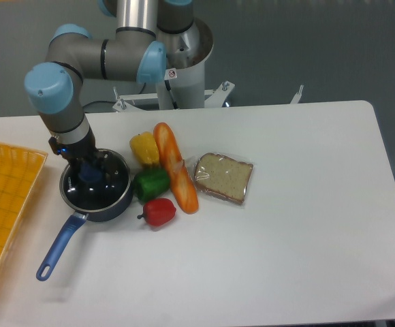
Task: Open the lid
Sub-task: 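Lower the gripper onto the blue knob of the glass lid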
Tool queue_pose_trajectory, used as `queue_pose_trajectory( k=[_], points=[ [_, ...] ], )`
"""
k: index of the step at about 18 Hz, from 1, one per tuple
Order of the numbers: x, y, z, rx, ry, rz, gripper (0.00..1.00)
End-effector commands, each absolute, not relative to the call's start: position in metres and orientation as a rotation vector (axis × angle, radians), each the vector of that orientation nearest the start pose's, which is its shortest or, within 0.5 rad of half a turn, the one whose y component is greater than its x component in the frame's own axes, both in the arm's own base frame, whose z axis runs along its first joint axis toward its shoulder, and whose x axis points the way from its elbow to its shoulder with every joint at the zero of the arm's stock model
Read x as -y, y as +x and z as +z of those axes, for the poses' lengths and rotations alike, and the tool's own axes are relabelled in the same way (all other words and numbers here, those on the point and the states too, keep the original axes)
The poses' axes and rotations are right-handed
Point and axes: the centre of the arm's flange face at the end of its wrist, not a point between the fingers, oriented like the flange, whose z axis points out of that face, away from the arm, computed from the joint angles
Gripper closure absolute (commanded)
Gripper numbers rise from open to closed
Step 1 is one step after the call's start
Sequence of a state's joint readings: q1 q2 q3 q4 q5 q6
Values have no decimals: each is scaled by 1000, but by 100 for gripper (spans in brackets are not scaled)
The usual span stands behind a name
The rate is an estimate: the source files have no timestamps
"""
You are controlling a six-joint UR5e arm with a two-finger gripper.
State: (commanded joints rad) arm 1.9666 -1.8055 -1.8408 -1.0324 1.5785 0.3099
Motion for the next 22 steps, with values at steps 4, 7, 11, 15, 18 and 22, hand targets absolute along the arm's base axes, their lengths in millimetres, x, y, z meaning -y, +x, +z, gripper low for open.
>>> queue_pose_trajectory(
  k=[4, 7, 11, 15, 18, 22],
  points=[
    [-555, -88, 288, 134, -3112, 25, 0],
    [-555, -88, 287, 127, -3117, 23, 3],
    [-555, -88, 286, 120, -3118, 22, 7],
    [-556, -87, 283, 115, -3122, 18, 15],
    [-556, -86, 283, 108, -3123, 18, 23],
    [-556, -86, 283, 108, -3123, 18, 34]
  ],
)
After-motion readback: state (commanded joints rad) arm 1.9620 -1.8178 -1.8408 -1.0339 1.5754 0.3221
